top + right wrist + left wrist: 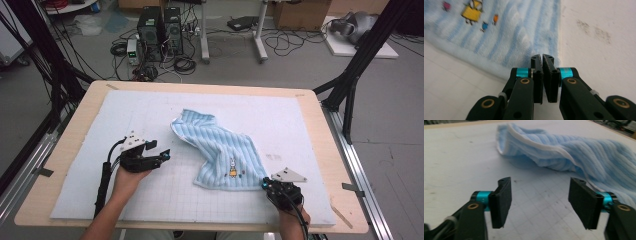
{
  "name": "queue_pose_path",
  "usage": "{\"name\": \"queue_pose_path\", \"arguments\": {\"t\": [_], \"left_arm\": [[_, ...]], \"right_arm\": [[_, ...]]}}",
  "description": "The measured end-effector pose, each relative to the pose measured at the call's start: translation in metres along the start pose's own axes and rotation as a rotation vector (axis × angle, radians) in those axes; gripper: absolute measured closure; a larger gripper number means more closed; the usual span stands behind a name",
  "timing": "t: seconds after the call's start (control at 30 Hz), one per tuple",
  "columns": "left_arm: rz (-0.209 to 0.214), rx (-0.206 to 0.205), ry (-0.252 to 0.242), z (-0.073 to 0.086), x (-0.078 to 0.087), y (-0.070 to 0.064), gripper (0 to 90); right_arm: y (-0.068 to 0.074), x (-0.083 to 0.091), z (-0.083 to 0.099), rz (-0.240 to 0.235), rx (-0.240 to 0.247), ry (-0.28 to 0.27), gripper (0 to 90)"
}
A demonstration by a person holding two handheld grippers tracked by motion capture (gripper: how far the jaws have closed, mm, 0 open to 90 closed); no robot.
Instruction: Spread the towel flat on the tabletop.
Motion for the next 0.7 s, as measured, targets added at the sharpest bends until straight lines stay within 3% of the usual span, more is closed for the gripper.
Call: {"name": "queue_pose_path", "arguments": {"t": [0.07, 0.27, 0.5, 0.6, 0.7], "left_arm": [[0.028, -0.012, 0.010, 0.001, -0.005, -0.006, 41.0], [0.100, -0.058, 0.044, 0.000, -0.023, -0.030, 48.2], [0.166, -0.125, 0.137, 0.000, -0.053, -0.067, 50.6], [0.168, -0.186, 0.178, -0.001, -0.063, -0.083, 50.8], [0.111, -0.277, 0.235, 0.004, -0.071, -0.094, 51.1]], "right_arm": [[-0.003, 0.001, 0.001, -0.001, -0.015, -0.009, 83.9], [-0.003, 0.008, -0.005, -0.023, -0.042, -0.092, 62.9], [-0.007, 0.011, -0.004, -0.010, -0.059, -0.111, 58.3], [-0.009, 0.012, -0.003, -0.013, -0.065, -0.118, 57.3], [-0.009, 0.012, -0.003, -0.015, -0.059, -0.119, 55.3]]}}
Point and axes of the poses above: each handheld gripper's, and its own axes: x roughly backward along the jaws, z roughly out of its underside, y roughly to its left, the point moved 5 cm from there along -x, roughly forward along the jaws, and after that the axes turned 8 degrees about y, right-handed, at the moved point
